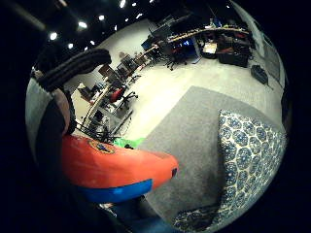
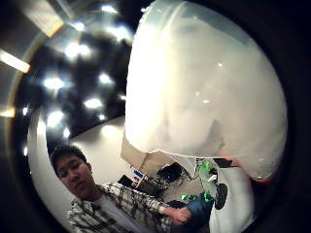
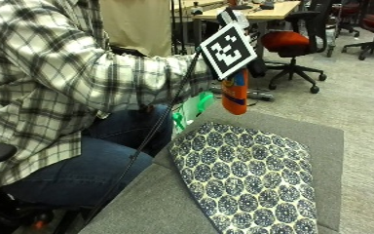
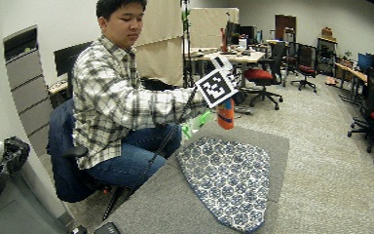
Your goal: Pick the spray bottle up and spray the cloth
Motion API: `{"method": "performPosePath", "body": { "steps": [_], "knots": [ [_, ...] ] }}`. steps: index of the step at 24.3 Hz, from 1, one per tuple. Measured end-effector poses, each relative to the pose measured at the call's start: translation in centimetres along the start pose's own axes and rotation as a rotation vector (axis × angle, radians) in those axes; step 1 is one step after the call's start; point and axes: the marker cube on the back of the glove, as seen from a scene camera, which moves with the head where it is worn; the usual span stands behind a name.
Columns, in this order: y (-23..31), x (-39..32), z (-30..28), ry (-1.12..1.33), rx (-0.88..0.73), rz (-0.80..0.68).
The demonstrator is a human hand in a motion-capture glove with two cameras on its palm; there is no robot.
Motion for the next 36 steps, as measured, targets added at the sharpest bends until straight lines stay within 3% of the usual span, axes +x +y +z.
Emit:
{"method": "performPosePath", "body": {
  "steps": [11, 36],
  "knots": [
    [3.9, 1.5, 4.3, -0.032, -0.13, 0.031],
    [4.8, 4.1, 5.6, 0.049, -0.152, 0.044]
  ]
}}
